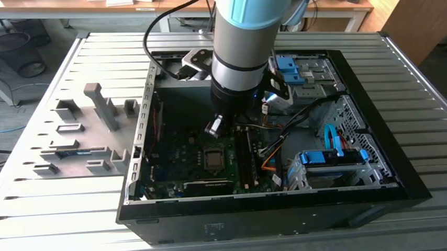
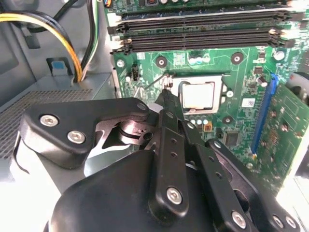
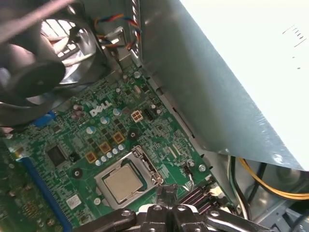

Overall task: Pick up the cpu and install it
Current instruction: 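Close the cpu cover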

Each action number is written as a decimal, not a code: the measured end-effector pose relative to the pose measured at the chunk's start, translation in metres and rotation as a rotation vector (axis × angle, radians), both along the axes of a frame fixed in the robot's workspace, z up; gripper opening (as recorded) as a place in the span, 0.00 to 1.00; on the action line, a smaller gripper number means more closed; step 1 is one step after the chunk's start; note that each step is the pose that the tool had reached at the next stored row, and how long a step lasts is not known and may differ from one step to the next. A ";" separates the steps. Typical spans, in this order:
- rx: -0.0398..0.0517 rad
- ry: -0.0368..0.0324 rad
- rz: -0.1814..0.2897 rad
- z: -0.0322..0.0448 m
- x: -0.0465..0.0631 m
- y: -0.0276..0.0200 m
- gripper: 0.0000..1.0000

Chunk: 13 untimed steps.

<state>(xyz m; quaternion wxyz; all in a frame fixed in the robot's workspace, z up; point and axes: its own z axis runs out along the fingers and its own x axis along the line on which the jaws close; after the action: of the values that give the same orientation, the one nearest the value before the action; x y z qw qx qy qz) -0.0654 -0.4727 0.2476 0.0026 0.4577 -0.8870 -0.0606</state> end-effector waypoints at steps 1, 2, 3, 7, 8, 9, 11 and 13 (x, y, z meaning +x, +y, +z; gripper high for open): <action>-0.0001 0.0000 0.002 0.0031 0.000 0.0000 0.10; -0.0002 0.0001 0.004 0.0057 0.000 0.0000 0.10; -0.0006 0.0001 0.005 0.0072 0.000 0.0000 0.10; -0.0228 0.0008 0.015 0.0079 0.000 0.0000 0.10; -0.0316 0.0018 0.017 0.0079 0.000 0.0000 0.10; -0.0412 0.0035 0.018 0.0080 0.000 0.0000 0.10; -0.0516 0.0066 0.018 0.0079 0.001 0.0006 0.10; -0.0548 0.0103 0.018 0.0079 0.004 0.0018 0.10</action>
<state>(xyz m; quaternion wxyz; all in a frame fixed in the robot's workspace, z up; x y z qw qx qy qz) -0.0619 -0.4709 0.2555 0.0202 0.4651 -0.8842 -0.0386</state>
